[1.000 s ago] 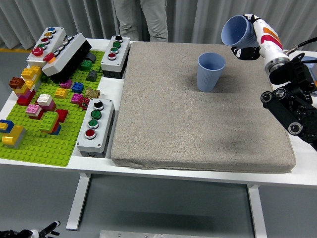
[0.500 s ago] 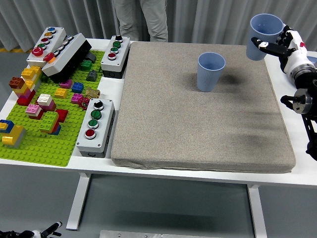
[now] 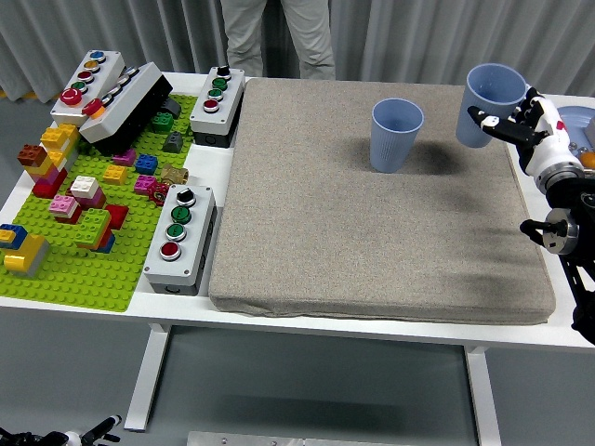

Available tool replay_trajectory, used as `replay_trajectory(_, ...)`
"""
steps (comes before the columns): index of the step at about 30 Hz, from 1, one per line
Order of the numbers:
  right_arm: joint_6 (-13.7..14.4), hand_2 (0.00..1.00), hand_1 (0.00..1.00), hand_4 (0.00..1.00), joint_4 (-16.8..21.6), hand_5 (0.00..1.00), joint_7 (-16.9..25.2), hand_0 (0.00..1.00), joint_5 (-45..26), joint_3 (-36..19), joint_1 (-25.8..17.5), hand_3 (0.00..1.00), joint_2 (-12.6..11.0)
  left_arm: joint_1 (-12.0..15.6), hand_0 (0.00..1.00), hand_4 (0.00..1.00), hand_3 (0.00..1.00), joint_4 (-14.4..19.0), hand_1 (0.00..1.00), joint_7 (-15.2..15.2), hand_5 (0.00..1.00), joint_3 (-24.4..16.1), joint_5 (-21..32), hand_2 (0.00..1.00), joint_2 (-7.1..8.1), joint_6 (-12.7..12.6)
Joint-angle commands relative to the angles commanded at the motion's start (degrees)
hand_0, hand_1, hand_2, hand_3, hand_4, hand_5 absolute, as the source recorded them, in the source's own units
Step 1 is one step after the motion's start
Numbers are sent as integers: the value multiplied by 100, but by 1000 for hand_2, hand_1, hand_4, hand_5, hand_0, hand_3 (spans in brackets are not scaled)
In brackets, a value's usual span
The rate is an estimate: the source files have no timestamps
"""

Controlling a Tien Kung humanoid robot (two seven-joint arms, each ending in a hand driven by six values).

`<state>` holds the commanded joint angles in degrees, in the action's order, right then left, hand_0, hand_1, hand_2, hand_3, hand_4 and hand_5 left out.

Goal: Pick cup pour cup place

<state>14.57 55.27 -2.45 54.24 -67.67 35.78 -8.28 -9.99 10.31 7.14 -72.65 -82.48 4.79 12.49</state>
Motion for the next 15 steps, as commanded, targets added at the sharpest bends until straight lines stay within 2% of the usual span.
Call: replay_trajectory(15, 69, 552, 672, 685, -116, 28, 153, 817, 174, 253, -422, 557, 37, 2, 842, 598, 791, 0, 858, 5, 998, 14, -22, 898, -9, 17)
